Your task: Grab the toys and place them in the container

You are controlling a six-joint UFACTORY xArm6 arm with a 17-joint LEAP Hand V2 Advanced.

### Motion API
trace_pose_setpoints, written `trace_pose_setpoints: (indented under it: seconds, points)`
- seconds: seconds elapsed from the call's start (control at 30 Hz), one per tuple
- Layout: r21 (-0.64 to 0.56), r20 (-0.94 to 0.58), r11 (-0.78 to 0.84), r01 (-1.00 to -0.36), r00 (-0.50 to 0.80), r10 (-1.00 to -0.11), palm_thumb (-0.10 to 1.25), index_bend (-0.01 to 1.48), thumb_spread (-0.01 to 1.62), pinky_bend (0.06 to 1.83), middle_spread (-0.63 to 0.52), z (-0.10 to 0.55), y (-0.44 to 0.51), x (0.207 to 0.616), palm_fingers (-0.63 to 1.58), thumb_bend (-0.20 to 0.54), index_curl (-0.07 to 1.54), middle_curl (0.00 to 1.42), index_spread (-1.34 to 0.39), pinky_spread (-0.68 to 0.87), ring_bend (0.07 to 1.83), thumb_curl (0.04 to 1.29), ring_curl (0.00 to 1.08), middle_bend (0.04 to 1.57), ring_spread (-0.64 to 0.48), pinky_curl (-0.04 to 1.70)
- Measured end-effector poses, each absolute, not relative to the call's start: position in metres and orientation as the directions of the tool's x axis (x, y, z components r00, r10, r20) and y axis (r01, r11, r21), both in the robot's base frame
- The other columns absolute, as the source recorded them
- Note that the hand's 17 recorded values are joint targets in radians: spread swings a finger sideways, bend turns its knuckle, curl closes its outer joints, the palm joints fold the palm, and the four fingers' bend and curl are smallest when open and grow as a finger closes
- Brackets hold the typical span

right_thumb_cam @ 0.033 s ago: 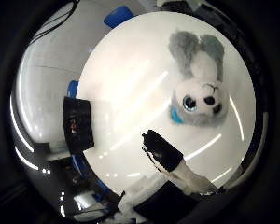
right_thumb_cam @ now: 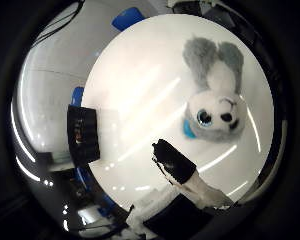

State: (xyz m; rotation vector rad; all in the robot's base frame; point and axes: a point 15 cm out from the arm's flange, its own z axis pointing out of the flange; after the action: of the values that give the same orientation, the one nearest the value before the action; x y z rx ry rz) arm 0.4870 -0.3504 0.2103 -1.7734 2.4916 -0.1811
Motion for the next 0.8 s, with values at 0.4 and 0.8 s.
trace_pose_setpoints:
  seconds: [0.4,0.8]
  points:
    - [-0.107,0.004,0.291,-0.951,-0.293,-0.956,0.51,0.16,1.16,0.47,0.11,0.179,-0.343,0.519,0.11,-0.021,0.27,0.30,-0.40,0.49,0.28,0.31,0.26,0.19,0.24,0.31]
    - [0.037,0.001,0.243,-0.969,-0.243,-0.970,0.49,0.18,1.14,0.55,0.04,0.163,-0.317,0.497,0.25,-0.019,0.29,0.31,-0.44,0.53,0.34,0.30,0.26,0.19,0.23,0.30]
